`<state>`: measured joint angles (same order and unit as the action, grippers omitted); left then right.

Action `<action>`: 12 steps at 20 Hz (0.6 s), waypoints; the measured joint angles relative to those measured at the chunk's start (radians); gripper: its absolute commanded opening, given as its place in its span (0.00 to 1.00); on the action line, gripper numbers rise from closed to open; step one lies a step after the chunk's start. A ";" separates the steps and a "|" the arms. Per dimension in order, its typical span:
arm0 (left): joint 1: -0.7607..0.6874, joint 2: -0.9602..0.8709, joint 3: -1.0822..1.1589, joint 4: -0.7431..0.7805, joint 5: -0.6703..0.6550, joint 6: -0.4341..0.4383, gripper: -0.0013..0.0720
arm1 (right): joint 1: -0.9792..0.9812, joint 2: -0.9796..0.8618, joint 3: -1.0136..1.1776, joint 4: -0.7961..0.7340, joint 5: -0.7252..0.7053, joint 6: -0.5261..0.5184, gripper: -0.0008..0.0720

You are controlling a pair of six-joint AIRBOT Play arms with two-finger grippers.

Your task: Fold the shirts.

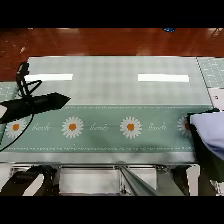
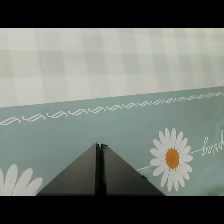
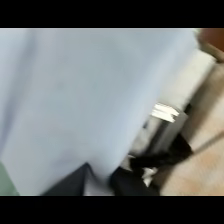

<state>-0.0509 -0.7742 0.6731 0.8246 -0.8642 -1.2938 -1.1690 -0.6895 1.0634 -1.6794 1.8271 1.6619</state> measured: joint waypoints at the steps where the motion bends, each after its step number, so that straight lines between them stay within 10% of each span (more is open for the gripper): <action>1: -0.006 -0.017 0.000 0.000 0.003 0.000 0.04 | -0.006 0.009 -0.035 -0.033 0.000 0.009 0.57; 4: -0.012 -0.090 0.005 0.001 0.047 0.000 0.04 | -0.017 0.014 -0.091 -0.094 -0.008 0.031 0.45; 5: -0.008 -0.116 0.019 0.001 0.059 0.000 0.04 | -0.019 0.005 -0.089 -0.085 -0.028 0.034 0.09; 12: 0.031 -0.293 0.549 0.003 -0.008 0.058 0.03 | 0.190 -0.161 0.211 0.519 -0.383 -0.058 0.04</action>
<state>-0.0200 -1.0676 1.2217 0.8272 -0.8719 -1.2354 -0.9787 -0.8509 1.2747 -1.1606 1.4437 1.6035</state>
